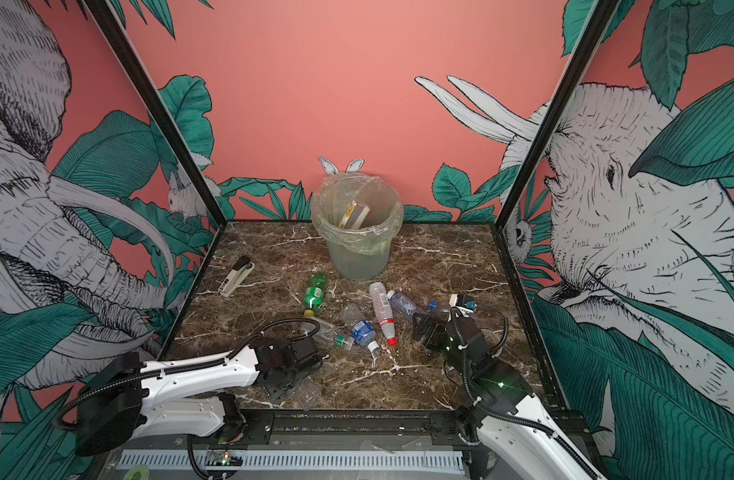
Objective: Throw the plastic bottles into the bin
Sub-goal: 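Close the left gripper on the blue-labelled bottle's neck and lift it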
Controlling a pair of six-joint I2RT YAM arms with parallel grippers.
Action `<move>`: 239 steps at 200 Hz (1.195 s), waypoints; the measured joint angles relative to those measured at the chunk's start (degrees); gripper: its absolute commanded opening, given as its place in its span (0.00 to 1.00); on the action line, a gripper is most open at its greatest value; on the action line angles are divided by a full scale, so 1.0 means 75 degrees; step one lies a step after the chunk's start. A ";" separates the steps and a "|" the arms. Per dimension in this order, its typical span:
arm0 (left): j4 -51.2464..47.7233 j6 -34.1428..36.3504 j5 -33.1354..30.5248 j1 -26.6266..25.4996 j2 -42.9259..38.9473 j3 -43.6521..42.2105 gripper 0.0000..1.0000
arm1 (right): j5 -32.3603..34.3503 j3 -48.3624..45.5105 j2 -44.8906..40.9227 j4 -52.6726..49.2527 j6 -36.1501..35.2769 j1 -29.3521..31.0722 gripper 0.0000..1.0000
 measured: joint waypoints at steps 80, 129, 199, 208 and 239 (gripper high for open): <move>0.0868 0.2168 -0.1577 -0.0003 -0.1539 -0.0793 0.65 | -0.0318 0.0195 0.0629 -0.0111 0.0347 0.0000 0.99; 0.1769 0.3465 -0.1953 -0.0003 -0.1912 -0.1314 0.65 | -0.0289 0.0472 0.0766 -0.0361 0.0452 0.0000 0.99; 0.2567 0.4392 -0.1644 -0.0003 -0.1122 -0.1314 0.77 | -0.0460 0.1212 0.2224 -0.0090 0.0414 0.0003 0.99; 0.2579 0.4456 -0.1513 -0.0003 -0.0970 -0.1311 0.78 | -0.0516 0.1212 0.2363 -0.0052 0.0411 0.0006 0.99; 0.2693 0.4552 -0.1081 -0.0003 -0.0662 -0.1212 0.74 | -0.0536 0.1215 0.2594 0.0256 0.0309 0.0009 0.99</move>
